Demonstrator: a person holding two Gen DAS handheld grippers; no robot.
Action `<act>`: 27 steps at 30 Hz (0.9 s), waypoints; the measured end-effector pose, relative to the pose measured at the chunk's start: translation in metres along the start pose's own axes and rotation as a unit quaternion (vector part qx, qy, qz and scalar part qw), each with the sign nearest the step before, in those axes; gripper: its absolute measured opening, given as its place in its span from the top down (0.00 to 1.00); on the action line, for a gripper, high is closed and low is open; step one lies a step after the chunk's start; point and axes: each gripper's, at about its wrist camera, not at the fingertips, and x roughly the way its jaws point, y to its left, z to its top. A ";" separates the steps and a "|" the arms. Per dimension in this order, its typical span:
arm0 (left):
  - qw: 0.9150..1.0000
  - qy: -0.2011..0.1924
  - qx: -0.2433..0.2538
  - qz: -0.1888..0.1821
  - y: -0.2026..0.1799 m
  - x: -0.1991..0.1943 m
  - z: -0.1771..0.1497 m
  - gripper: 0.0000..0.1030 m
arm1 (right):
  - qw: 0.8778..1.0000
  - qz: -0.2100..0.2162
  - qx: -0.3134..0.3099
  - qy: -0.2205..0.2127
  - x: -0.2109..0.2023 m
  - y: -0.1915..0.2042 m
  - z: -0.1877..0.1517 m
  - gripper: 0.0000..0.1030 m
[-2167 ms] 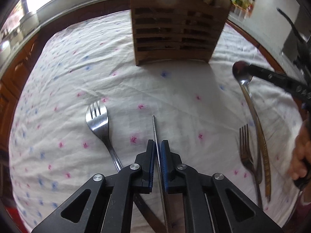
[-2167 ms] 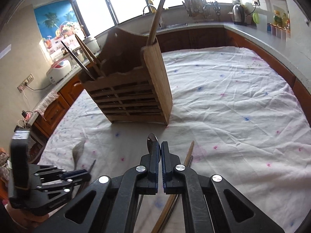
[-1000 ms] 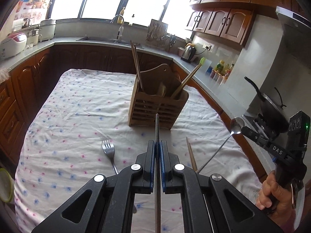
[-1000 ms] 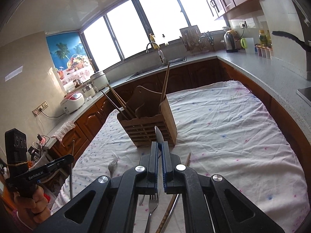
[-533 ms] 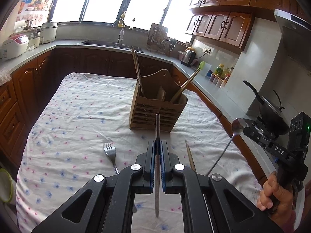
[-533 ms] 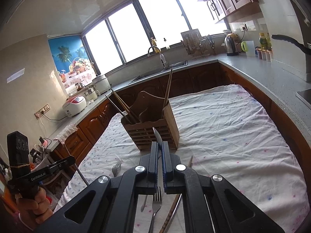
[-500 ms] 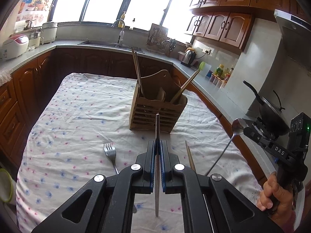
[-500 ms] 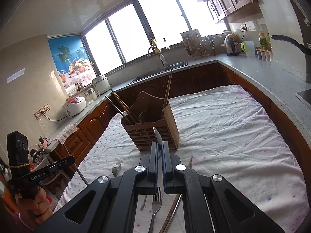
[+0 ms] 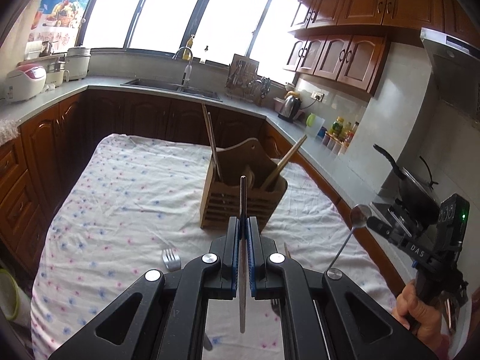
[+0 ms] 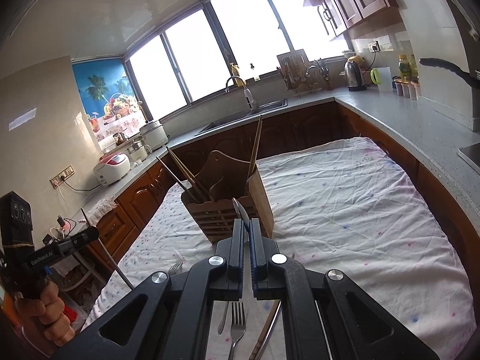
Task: Organize utensils
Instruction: 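Lift the spoon and chopstick and carry them over the holder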
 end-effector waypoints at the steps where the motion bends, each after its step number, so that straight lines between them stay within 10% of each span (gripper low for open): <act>1: 1.000 -0.002 0.000 0.000 0.000 0.001 0.002 0.97 | 1.000 0.000 0.000 0.000 0.002 -0.001 0.002 0.97; 27: 0.993 -0.118 0.005 0.005 0.016 0.063 0.107 0.97 | 0.993 -0.036 -0.065 -0.096 0.079 0.024 0.111 0.97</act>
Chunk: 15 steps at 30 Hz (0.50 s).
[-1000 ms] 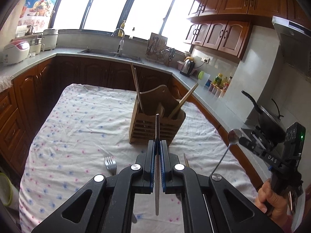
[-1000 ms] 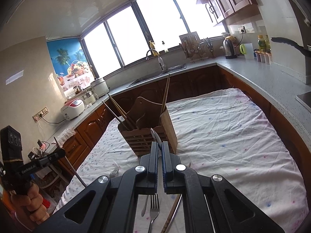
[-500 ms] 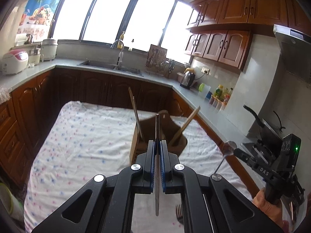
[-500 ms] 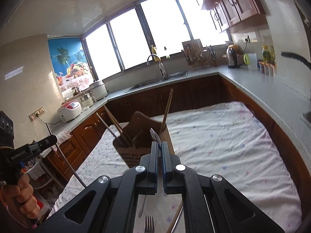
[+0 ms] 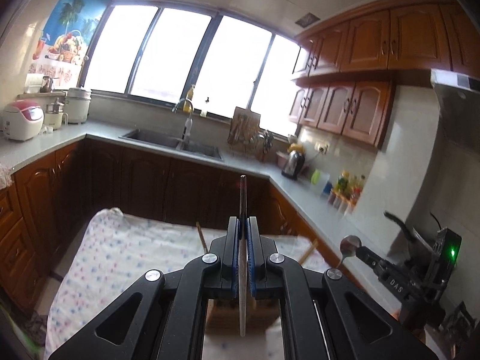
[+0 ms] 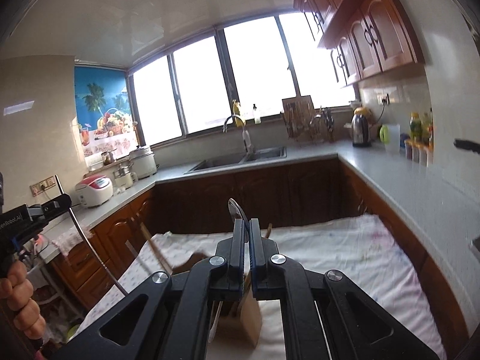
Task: Organize utensils
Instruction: 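Lift the spoon and chopstick and carry them over the holder, then lower the spoon and chopstick into the holder and open both tools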
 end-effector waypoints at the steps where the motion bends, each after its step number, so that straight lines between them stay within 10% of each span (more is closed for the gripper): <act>1: 1.000 -0.003 -0.002 0.002 0.001 0.005 0.000 0.97 | 1.000 -0.002 -0.001 -0.002 0.004 0.000 0.002 0.97; 15: 0.999 0.001 -0.001 0.034 0.002 0.092 -0.045 0.97 | 0.998 -0.034 -0.058 -0.013 0.043 0.019 -0.030 0.97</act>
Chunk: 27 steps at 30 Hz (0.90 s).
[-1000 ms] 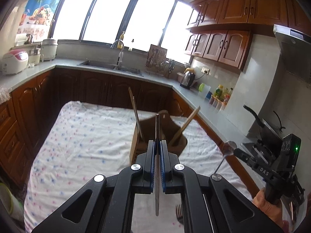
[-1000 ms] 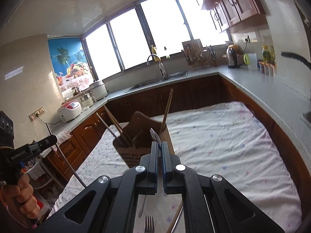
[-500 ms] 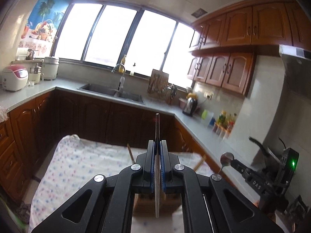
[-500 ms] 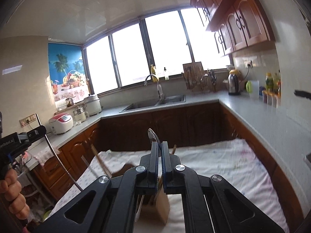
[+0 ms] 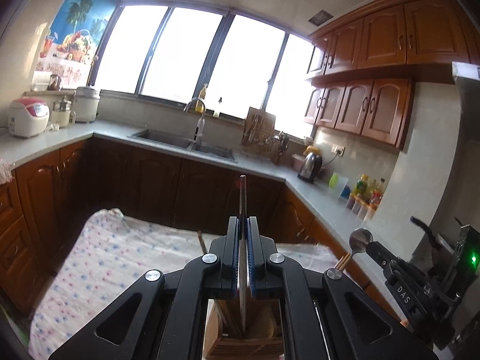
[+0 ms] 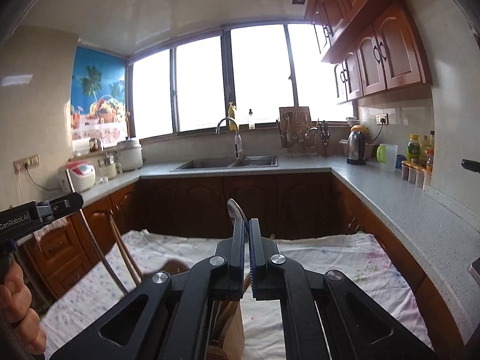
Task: Organize utensils
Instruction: 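Lower the spoon and chopstick into the holder and open both tools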
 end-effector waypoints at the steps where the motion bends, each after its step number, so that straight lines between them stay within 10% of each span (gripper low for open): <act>1: 1.000 0.003 0.001 0.001 -0.001 0.003 -0.004 0.97 | 1.000 0.001 -0.001 0.003 0.001 0.001 -0.003 0.97; 27: 0.999 0.050 0.018 0.011 0.011 0.009 -0.042 0.96 | 0.997 0.008 0.012 0.075 0.005 0.002 -0.055 0.99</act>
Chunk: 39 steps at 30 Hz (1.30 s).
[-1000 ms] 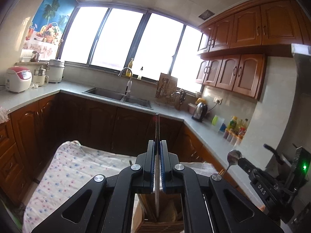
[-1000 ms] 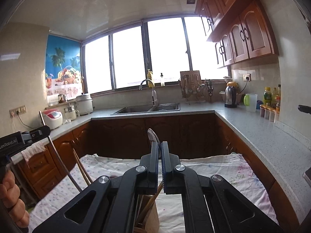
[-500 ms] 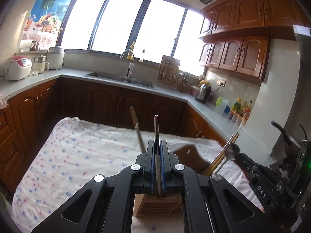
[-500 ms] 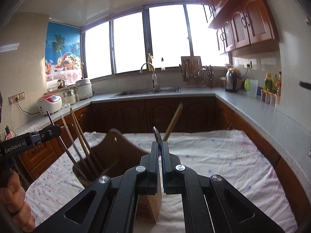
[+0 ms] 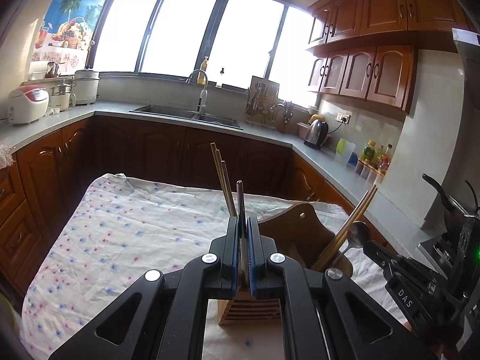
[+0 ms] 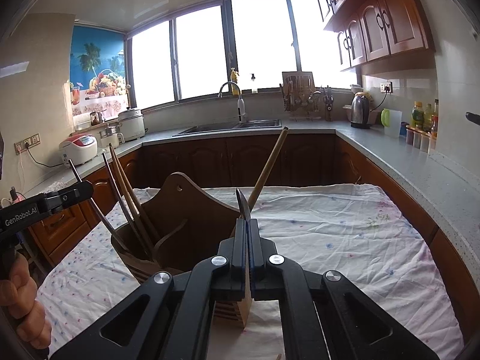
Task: Organize utensils
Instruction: 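Lower the spoon and chopstick into the holder and open both tools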
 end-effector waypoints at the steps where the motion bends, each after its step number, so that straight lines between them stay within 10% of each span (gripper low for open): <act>1: 1.000 0.000 0.000 0.000 0.000 0.000 0.000 0.96 | 1.000 0.001 0.001 0.001 0.001 -0.001 0.000 0.99; 26: 0.999 0.030 -0.012 0.007 -0.006 0.003 0.009 0.92 | 0.999 0.020 0.041 0.029 0.010 -0.015 0.003 0.93; 39: 0.999 0.015 -0.022 0.023 -0.012 -0.023 0.004 0.37 | 0.998 0.026 0.053 0.021 -0.002 -0.019 0.004 0.31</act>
